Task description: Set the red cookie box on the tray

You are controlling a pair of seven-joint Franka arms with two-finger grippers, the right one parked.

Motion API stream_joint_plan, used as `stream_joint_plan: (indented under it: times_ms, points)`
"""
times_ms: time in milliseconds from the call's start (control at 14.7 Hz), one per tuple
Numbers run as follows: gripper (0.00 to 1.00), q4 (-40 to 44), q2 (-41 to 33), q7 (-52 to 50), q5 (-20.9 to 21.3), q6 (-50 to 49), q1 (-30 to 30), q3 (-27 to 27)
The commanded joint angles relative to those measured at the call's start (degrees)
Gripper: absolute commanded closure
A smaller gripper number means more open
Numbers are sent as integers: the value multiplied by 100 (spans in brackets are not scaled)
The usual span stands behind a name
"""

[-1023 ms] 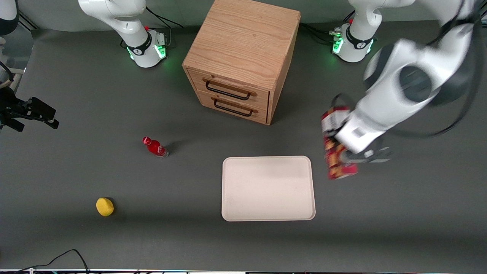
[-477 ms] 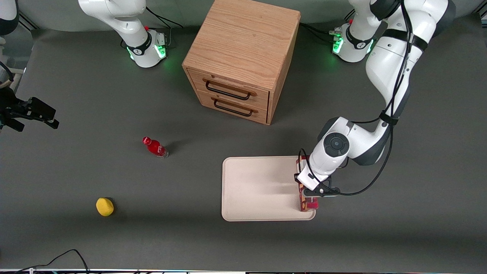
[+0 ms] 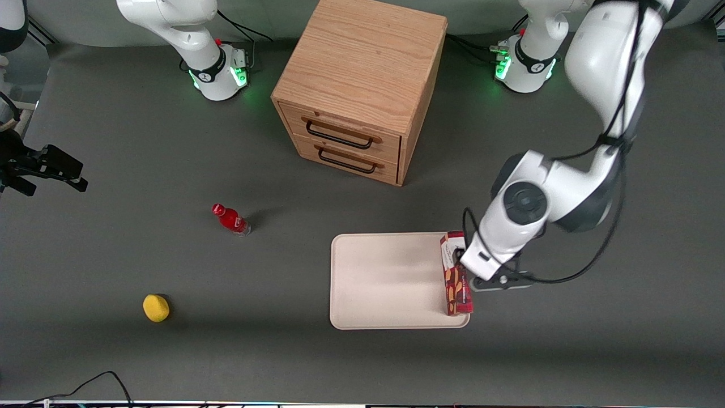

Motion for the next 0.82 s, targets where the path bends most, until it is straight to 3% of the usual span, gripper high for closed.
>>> stream_joint_plan:
  times_ms: [0, 205, 477, 614, 750]
  points:
    - [0, -234, -1436, 1679, -1080, -1452, 61, 800]
    - [0, -505, -2579, 3070, -1136, -2651, 69, 1645]
    - [0, -2892, -4363, 3856, -1127, -1698, 69, 2305]
    - [0, -2802, -4332, 3864, -1136, -1904, 61, 2342]
    - [0, -1944, -3834, 3987, -1136, -2517, 61, 2333]
